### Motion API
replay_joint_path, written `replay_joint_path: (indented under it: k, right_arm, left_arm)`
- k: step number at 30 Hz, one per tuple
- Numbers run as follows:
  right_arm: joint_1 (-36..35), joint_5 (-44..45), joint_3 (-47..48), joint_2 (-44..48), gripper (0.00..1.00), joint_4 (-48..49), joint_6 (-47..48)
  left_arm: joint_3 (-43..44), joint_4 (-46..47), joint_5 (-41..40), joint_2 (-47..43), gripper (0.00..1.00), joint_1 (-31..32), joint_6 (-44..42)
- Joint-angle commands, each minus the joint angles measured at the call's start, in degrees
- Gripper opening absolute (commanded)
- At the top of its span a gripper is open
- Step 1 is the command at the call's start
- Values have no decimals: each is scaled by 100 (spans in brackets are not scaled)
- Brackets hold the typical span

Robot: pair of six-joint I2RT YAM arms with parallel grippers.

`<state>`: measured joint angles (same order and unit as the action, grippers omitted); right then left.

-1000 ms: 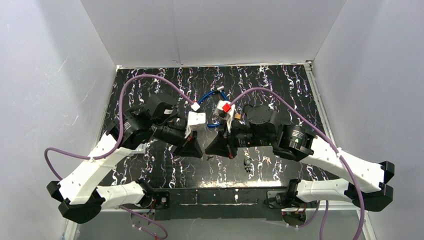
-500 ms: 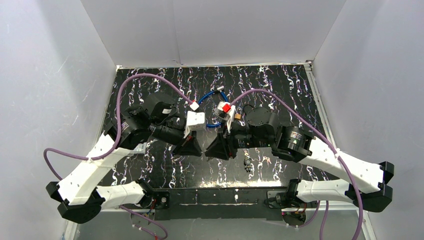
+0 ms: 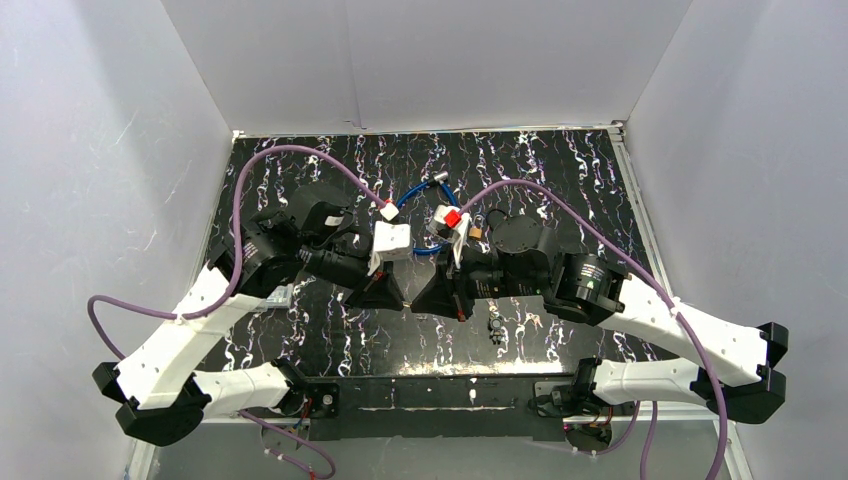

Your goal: Unlock with the key

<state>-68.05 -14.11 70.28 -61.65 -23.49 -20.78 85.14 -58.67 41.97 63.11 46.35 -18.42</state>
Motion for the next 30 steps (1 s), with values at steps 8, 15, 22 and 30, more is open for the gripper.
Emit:
replay_joint_path:
  k: [8, 15, 22, 30]
  right_arm:
    - [28, 272, -333, 370, 1, -256, -219]
    - [217, 289, -616, 732, 1, -329, -418]
    - [332, 79, -631, 840, 1, -195, -433]
    - [847, -270, -930, 1269, 1, -3, -738]
  left_arm:
    - [378, 138, -308, -48, 45, 10, -169]
    - [298, 300, -523, -175, 75, 10, -237]
    - [-258, 778, -115, -343, 79, 10, -512]
    - [-969, 1860, -385, -712, 80, 8, -1432]
